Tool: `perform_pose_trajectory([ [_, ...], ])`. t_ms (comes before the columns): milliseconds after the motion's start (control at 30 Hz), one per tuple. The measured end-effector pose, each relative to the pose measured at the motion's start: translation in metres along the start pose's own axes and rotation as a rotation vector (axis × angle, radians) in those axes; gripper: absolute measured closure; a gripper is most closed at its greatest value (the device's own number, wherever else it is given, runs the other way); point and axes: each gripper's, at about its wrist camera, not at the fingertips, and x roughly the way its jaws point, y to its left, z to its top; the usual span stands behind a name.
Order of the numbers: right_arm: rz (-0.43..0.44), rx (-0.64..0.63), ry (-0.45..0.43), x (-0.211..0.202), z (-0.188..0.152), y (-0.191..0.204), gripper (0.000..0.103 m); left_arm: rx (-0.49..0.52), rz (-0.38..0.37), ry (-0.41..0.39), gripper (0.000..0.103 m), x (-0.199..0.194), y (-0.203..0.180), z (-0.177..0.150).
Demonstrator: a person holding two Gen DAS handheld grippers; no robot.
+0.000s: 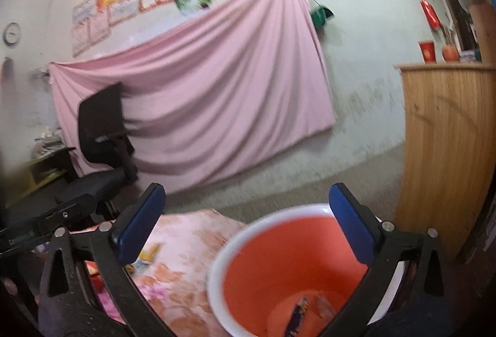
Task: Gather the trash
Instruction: 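Move both tools back over the trash on the bed, then grasp the red paper cup with the left tool while the right tool grasps the walnut shell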
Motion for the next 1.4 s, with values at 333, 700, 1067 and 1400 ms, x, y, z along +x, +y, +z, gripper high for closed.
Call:
perform_pose_trajectory([
  [333, 0.139, -0.131, -0.143, -0.023, -0.001, 0.067, 0.0, 0.029, 0.16, -0.143, 0.002, -0.059, 0.044, -0.011],
  [700, 0.204, -0.227, -0.001, 0.009, -0.023, 0.112, 0.0, -0.045, 0.21, 0.017, 0.003, -0.064, 0.096, -0.039],
  [1067, 0.231, -0.243, 0.324, 0.064, -0.06, 0.115, 0.0, -0.199, 0.092, 0.373, 0.01, -0.012, 0.123, -0.061],
  [1400, 0.252, -0.269, 0.501, 0.094, -0.079, 0.121, 0.023, -0.243, -0.053, 0.521, 0.026, 0.023, 0.12, -0.078],
])
